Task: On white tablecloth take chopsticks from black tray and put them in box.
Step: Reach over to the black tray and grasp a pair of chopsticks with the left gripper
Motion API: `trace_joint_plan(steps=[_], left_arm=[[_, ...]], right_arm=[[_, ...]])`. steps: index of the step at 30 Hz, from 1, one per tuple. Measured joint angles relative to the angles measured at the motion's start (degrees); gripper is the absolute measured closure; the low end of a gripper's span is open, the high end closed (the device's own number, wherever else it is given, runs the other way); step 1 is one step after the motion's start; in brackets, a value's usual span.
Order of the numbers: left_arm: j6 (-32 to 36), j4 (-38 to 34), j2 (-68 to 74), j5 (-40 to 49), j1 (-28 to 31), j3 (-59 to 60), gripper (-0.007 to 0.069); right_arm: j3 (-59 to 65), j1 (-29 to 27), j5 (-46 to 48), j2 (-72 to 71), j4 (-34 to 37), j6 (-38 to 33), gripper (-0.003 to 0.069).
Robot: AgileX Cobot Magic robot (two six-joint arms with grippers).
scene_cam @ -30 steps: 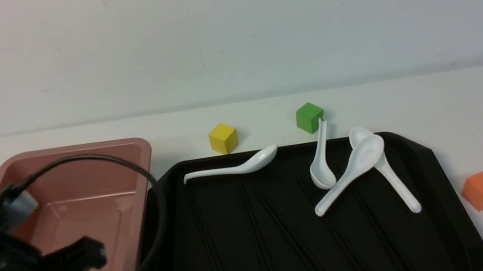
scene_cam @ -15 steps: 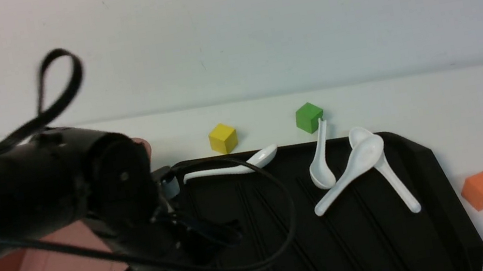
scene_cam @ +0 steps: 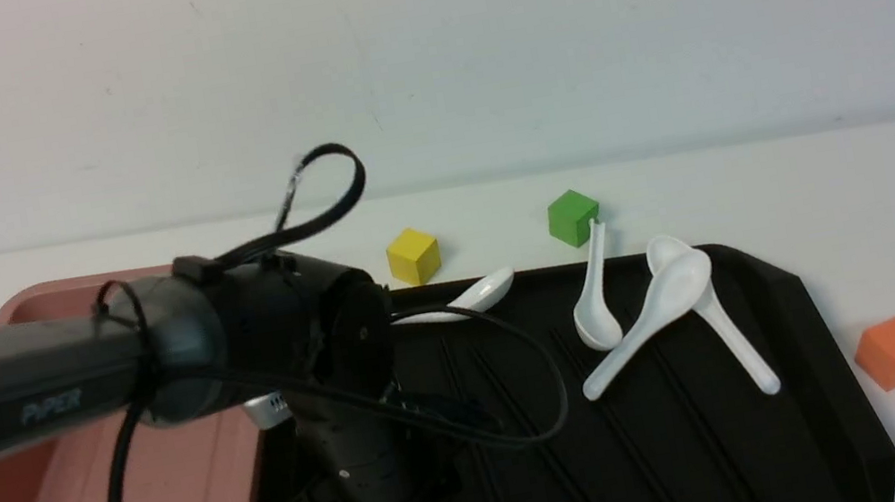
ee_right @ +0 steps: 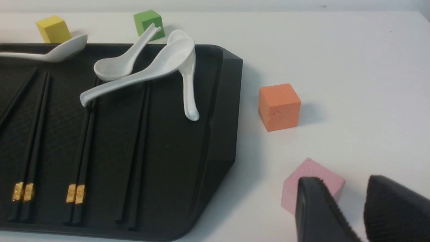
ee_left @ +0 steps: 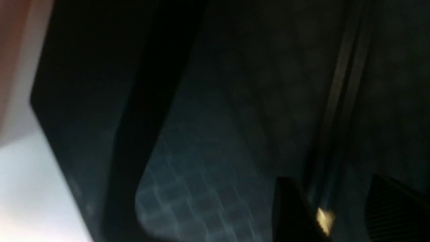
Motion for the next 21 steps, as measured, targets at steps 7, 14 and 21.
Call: trace_joint_plan(steps=[7,14,21], left_arm=[[-3.1,1.7,2.3,-0.7,0.0,-1.0,0.0321],[1.7,0.4,2.4,0.4,0.0,-1.2,0.0514],[11.8,-8.6,0.2,-2.1,0.0,-0.6,0.0501]], right_arm=[[0.0,0.0,0.0,0.0,0.0,0.0,0.0419],[0.0,0.0,0.0,0.0,0.0,0.0,0.0419],[0.0,0.0,0.0,0.0,0.0,0.0,0.0419]])
